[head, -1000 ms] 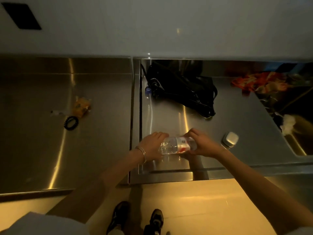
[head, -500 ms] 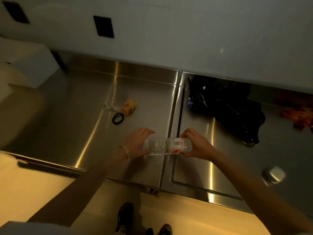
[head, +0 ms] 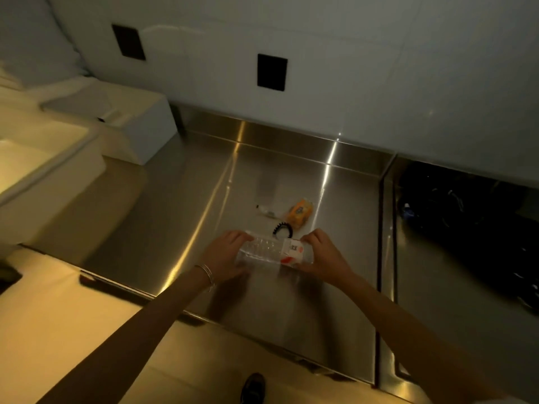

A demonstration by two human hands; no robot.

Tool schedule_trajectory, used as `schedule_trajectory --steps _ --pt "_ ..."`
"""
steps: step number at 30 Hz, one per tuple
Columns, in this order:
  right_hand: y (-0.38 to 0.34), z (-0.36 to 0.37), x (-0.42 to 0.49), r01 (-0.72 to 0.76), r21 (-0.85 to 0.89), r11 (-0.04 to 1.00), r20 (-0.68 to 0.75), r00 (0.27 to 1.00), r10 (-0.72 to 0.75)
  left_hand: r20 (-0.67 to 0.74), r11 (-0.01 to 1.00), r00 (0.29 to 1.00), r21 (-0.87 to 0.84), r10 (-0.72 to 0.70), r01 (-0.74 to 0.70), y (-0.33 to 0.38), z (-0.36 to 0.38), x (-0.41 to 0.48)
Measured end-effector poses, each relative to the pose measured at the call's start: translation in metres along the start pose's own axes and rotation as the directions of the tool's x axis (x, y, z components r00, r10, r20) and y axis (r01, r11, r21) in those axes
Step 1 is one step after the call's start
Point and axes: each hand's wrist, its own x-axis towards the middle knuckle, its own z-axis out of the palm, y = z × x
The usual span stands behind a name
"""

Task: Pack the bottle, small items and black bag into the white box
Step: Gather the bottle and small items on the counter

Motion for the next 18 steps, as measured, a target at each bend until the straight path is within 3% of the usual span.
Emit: schedule_trajectory --steps 10,18 --pt "-0.021 0.02 0.026 -0.119 0.04 0.992 -0.064 0.99 0.122 -0.005 0.991 0.991 0.0 0.132 -0.132 -0.039 -0.008 0.039" --pt "0.042 -0.024 -0.023 -0.252 -0.02 0.967 -0.157 0.956 0.246 0.04 0.948 0.948 -0.052 0.316 -0.314 0.013 0.013 0.1"
